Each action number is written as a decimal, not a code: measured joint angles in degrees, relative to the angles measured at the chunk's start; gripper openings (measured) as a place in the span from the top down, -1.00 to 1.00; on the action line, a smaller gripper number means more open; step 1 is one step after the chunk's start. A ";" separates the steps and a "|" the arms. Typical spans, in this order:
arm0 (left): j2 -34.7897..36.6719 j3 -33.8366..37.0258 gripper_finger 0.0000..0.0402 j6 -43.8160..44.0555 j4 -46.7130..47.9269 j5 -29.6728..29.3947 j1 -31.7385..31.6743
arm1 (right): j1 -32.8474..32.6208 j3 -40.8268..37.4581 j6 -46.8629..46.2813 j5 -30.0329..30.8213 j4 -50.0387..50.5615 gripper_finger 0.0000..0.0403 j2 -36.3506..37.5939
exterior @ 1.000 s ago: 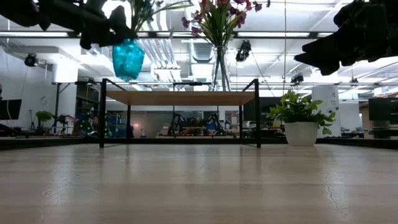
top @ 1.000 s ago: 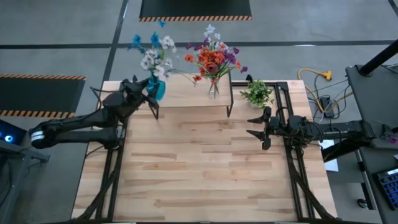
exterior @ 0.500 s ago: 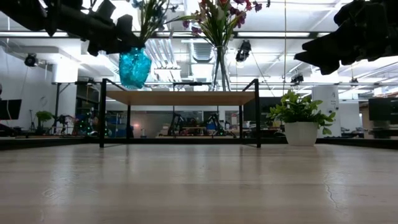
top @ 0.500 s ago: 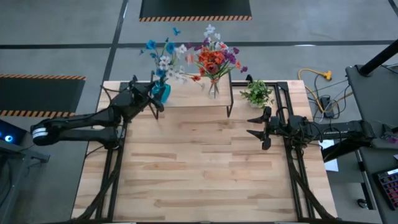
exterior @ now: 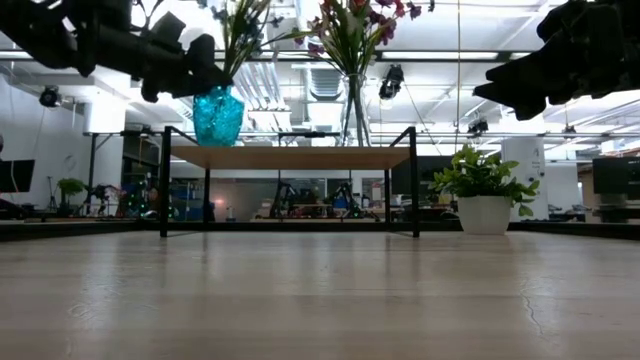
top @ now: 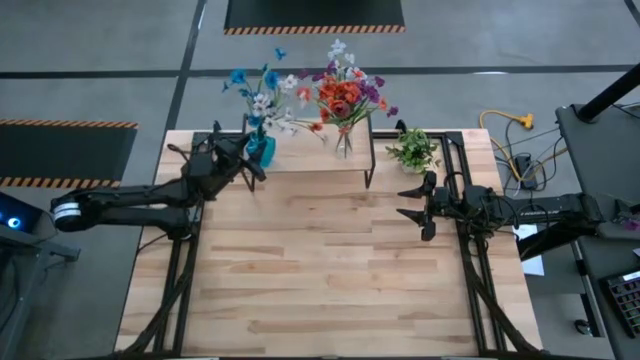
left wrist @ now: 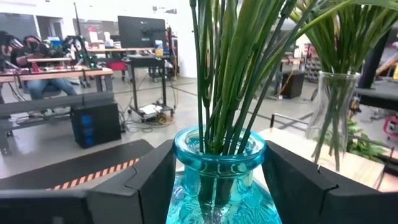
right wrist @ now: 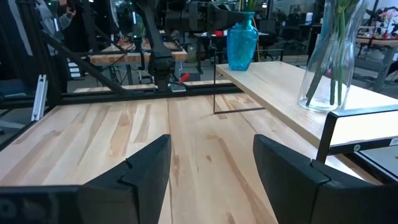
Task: Pick and place flowers into a vace then onto a shelf
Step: Put the blue vase on the shelf, then return to Home Position
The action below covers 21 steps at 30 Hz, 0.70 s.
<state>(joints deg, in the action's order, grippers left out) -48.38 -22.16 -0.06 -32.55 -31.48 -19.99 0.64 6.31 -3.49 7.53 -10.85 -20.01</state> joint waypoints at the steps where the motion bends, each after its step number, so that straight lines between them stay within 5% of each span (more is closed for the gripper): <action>1: 0.00 0.52 -0.05 0.00 -0.91 -0.20 0.00 | 0.00 0.00 0.00 0.00 0.02 -0.09 0.00; 12: 0.11 1.52 -0.09 -0.06 -2.48 -0.10 0.00 | 0.00 0.00 -0.17 0.00 0.09 -0.09 0.00; 21: 0.09 1.31 -0.54 -0.34 -2.39 0.02 0.00 | 0.00 0.00 -0.39 0.00 0.39 -0.09 -0.02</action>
<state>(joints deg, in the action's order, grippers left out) -48.29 -20.85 -0.40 -34.94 -31.46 -19.98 0.64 6.31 -3.87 7.53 -10.46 -20.03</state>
